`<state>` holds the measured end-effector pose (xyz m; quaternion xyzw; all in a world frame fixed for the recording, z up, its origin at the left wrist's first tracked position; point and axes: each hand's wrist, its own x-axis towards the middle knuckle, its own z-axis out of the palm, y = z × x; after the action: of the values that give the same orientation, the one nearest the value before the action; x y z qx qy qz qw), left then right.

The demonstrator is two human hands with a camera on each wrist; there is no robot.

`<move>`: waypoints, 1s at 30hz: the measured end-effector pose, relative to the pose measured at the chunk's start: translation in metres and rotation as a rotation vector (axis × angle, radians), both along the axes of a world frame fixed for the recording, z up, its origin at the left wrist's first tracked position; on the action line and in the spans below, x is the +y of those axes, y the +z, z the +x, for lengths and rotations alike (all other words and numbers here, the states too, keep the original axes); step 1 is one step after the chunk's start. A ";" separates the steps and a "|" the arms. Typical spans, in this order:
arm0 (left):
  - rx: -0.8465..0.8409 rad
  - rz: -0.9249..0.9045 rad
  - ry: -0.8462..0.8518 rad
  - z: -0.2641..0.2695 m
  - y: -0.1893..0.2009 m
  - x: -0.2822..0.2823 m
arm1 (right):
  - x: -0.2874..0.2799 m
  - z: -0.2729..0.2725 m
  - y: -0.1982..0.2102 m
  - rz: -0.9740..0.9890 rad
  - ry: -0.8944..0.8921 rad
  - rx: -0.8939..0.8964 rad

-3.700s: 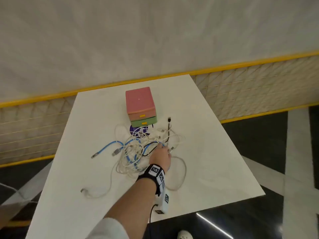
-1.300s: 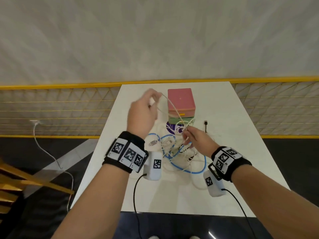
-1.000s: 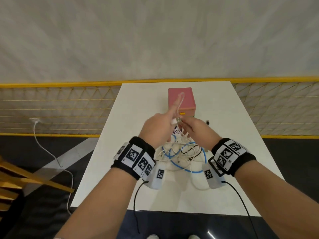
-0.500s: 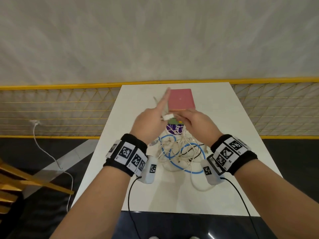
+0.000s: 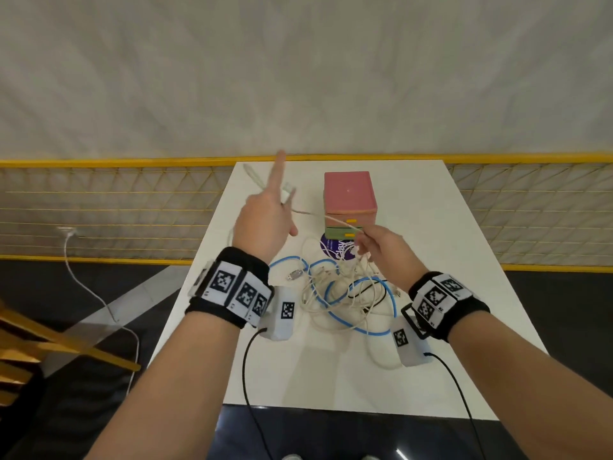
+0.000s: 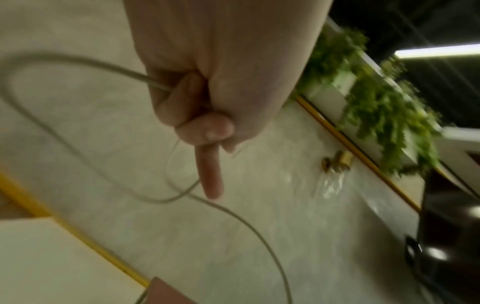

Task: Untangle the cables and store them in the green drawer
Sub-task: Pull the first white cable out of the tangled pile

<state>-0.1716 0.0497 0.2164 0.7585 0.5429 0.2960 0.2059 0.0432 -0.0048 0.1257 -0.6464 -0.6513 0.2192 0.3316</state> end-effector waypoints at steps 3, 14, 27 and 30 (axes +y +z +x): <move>0.015 -0.117 -0.271 0.019 -0.010 -0.016 | 0.003 -0.012 0.032 0.191 0.099 -0.045; -0.036 -0.170 -0.366 -0.010 0.002 -0.014 | -0.039 -0.020 0.057 0.016 0.248 -0.049; -0.331 -0.338 -0.500 -0.011 0.002 -0.046 | -0.043 -0.063 0.031 -0.195 0.306 -0.027; -0.501 -0.331 -0.540 -0.001 0.006 -0.054 | -0.045 -0.088 0.037 -0.342 0.488 0.152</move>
<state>-0.1722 -0.0043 0.2221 0.7348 0.2974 0.3158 0.5215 -0.0447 -0.0499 0.1622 -0.4989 -0.7142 0.4466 0.2036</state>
